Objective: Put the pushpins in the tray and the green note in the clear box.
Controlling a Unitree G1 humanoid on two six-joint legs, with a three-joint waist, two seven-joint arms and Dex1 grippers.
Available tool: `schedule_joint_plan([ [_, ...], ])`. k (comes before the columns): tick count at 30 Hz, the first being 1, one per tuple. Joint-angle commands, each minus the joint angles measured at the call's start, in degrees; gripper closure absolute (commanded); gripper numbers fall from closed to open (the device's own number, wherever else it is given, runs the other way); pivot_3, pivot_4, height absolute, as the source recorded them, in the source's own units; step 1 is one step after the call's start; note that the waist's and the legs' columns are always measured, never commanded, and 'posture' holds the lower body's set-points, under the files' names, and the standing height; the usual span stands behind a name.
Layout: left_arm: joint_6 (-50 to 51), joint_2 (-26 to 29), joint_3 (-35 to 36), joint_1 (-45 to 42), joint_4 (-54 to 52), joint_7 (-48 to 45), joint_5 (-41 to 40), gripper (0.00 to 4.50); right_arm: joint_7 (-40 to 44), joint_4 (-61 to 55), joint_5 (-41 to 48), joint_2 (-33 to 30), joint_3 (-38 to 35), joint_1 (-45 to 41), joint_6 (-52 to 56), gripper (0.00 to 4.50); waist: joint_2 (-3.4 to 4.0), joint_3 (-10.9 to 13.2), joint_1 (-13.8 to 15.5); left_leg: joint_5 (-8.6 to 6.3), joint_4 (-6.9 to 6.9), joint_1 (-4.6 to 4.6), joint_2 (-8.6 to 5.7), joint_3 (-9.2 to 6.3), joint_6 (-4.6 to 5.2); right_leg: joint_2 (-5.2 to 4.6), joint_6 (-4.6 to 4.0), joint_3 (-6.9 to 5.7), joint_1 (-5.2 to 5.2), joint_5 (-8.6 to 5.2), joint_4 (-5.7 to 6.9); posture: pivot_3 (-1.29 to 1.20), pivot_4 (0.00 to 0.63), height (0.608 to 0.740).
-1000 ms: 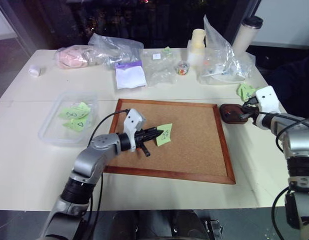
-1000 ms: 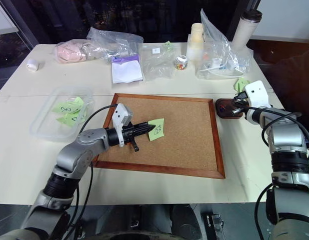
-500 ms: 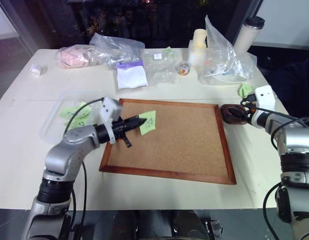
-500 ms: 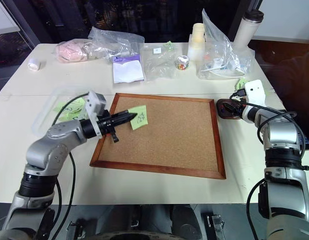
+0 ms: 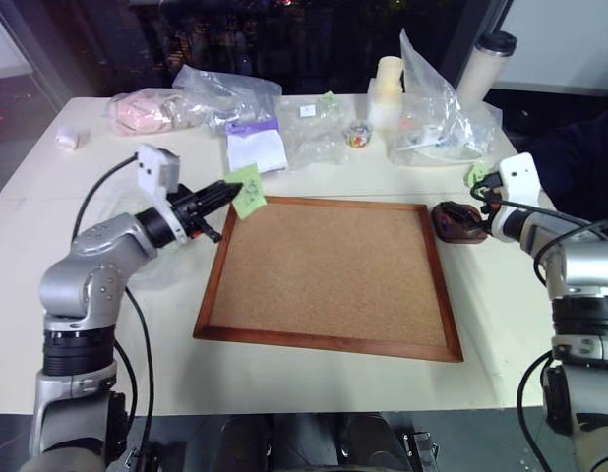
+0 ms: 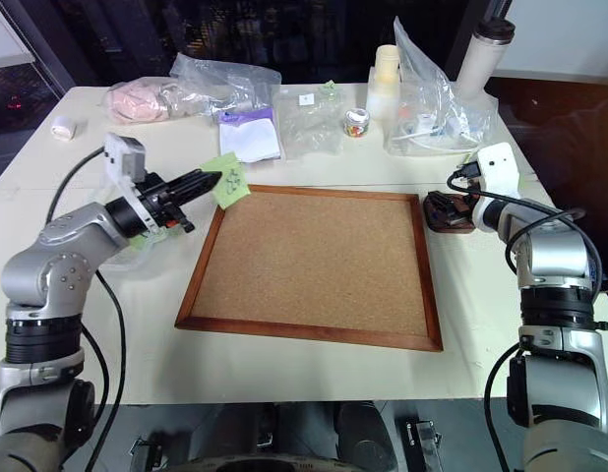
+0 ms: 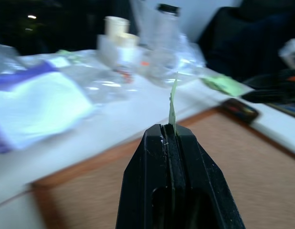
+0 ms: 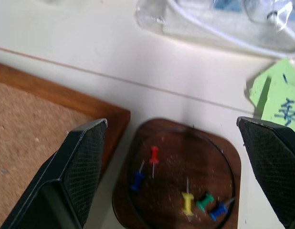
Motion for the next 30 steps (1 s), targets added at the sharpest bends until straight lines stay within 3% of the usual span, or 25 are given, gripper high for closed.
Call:
schedule_joint_plan([
  [1,-3.80,2.58,4.29,-1.75,2.46,2.77,2.73,4.50,1.74,-4.42,2.40,0.13,-0.85,-2.25,1.25,0.04,0.00,0.00,-0.06,0.00,-0.01,0.00,0.00,0.02,0.00,0.00,0.00,0.01,-0.02,0.00,0.01,0.00,0.150,0.740],
  [6,-8.63,5.31,5.87,-1.84,9.38,8.39,9.08,4.50,14.42,-22.59,11.58,-0.44,3.00,2.66,5.93,0.04,0.01,0.01,0.09,0.00,-0.05,-0.03,0.07,0.02,0.00,0.01,0.00,0.00,-0.07,0.00,0.02,0.00,0.150,0.740],
  [14,-9.10,5.52,6.79,1.10,14.25,12.18,12.37,4.50,18.63,-34.12,15.24,-0.68,6.74,6.38,7.35,0.04,-0.09,0.07,0.35,-0.01,0.01,-0.06,0.09,0.01,0.01,-0.13,0.00,-0.04,-0.02,0.00,0.02,0.00,0.150,0.740],
  [17,-7.71,5.45,7.09,2.80,14.26,12.34,12.13,3.48,18.23,-34.32,15.05,-0.50,7.15,6.70,7.35,0.00,-0.11,0.08,0.26,-0.01,0.01,-0.05,0.09,0.01,0.01,-0.10,0.00,-0.04,-0.04,0.00,0.03,0.00,0.150,0.740],
  [24,-2.89,7.06,9.03,1.75,10.74,7.73,6.18,0.01,17.90,-33.35,14.57,-0.61,7.34,7.12,6.76,0.00,-0.19,0.13,0.25,0.00,0.01,-0.06,0.10,0.02,0.00,-0.09,0.00,-0.04,-0.06,0.00,0.05,0.00,0.150,0.740],
  [30,1.29,8.56,3.84,4.09,-1.46,-2.48,0.19,0.01,18.45,-32.31,13.91,-2.36,6.40,8.75,5.45,0.00,-0.22,0.14,0.37,0.00,0.01,-0.06,0.10,0.02,0.00,-0.15,0.00,-0.04,-0.04,0.00,0.05,0.00,0.150,0.740],
])
